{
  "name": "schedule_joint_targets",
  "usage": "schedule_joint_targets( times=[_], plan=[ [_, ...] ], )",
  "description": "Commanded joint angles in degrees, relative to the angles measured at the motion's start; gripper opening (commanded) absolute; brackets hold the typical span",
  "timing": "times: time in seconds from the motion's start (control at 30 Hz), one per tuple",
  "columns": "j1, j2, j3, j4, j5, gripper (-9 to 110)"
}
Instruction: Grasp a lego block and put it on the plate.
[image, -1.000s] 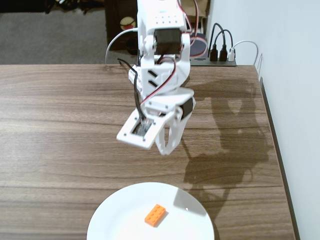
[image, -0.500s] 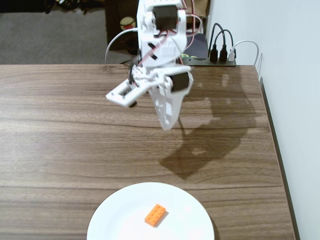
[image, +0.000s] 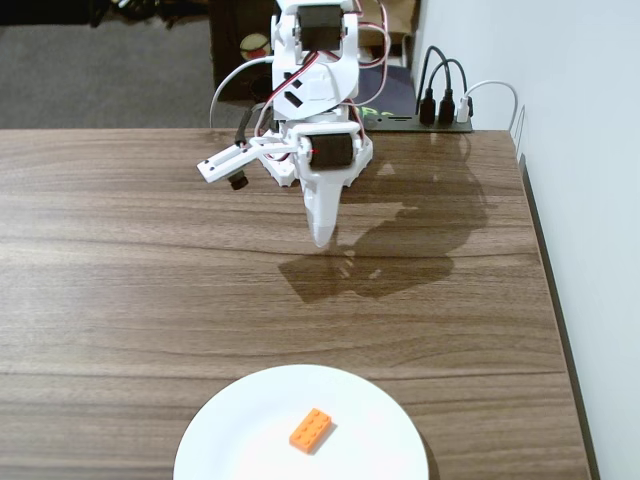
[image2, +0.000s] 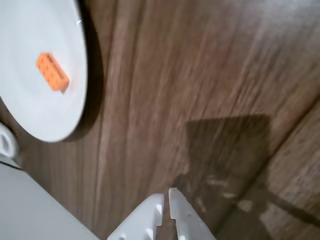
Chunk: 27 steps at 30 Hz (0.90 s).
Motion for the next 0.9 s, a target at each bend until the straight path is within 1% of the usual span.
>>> schedule_joint_targets(
  times=[0.0,0.4,0.87],
  plan=[
    [-0.1,4.1,0.9,1.3,1.4,1],
    [1.1,14.1,5.3,7.1,7.6,1],
    [1.5,22.4,9.5,10.8,8.6,1]
  ],
)
